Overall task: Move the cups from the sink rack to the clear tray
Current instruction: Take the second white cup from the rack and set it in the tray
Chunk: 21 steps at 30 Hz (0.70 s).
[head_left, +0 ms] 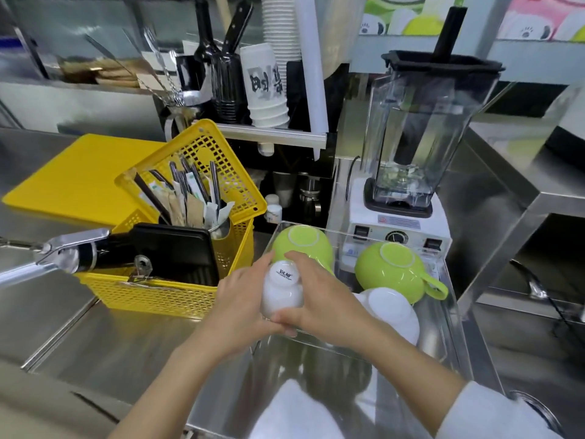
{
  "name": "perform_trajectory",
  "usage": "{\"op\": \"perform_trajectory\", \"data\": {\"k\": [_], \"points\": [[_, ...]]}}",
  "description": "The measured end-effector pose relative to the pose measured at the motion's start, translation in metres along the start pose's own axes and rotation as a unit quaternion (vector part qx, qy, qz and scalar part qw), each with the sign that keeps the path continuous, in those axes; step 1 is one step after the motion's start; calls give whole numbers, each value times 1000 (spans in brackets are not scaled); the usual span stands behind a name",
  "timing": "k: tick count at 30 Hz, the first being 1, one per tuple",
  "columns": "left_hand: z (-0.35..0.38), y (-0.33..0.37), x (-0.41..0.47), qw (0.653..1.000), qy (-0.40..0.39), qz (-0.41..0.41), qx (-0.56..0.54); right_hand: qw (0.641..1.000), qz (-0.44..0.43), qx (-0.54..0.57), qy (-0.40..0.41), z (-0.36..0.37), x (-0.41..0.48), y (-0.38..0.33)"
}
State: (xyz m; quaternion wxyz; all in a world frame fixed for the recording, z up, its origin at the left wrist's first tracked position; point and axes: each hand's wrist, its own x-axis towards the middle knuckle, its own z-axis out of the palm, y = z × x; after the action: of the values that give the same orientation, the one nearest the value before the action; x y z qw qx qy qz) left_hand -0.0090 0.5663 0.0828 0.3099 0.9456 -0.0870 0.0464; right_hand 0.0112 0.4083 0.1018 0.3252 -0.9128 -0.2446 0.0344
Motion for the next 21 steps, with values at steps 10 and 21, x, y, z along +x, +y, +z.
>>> {"op": "perform_trajectory", "data": {"k": [10, 21], "points": [[4, -4, -14, 998, -36, 7, -44, 996, -12, 70, -62, 1, 1, 1], [0, 2, -15, 999, -13, -8, -49, 993, 16, 73, -90, -10, 1, 4]]}}
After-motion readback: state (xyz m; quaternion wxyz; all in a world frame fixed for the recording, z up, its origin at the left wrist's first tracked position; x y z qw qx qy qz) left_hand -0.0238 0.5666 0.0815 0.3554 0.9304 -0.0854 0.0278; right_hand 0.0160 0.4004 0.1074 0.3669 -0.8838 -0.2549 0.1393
